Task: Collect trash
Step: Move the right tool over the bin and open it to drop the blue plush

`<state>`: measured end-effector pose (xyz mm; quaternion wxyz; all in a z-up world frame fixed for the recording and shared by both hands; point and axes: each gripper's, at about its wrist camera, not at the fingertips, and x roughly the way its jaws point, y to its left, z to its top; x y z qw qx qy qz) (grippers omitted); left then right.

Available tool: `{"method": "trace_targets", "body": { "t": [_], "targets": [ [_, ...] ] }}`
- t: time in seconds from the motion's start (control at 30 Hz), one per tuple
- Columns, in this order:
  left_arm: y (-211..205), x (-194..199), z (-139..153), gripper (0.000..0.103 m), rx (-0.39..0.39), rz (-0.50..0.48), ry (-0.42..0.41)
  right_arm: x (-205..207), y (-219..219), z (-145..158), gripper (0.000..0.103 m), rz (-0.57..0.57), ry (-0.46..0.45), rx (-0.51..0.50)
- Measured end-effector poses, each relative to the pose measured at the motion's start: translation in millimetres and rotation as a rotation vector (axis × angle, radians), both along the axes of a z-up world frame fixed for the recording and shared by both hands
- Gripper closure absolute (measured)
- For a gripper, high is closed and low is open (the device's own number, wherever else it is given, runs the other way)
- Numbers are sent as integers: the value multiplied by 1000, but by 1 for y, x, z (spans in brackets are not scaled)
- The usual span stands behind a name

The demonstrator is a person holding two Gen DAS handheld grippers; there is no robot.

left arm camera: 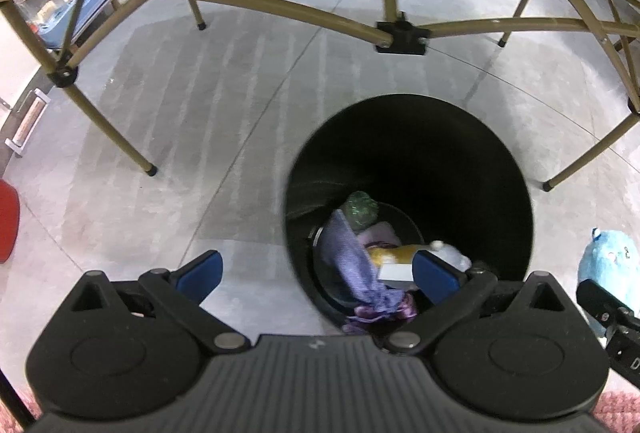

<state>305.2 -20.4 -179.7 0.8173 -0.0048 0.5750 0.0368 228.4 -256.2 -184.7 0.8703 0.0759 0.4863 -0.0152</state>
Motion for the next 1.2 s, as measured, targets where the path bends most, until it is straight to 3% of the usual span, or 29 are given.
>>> {"method": "trace_targets", "body": {
  "t": [0.7, 1.2],
  "targets": [
    [101, -18, 10, 0, 10, 138, -40, 16, 75, 12, 21, 132, 14, -3],
    [128, -24, 8, 0, 22, 179, -25, 39, 124, 11, 21, 190, 25, 16]
  ]
}}
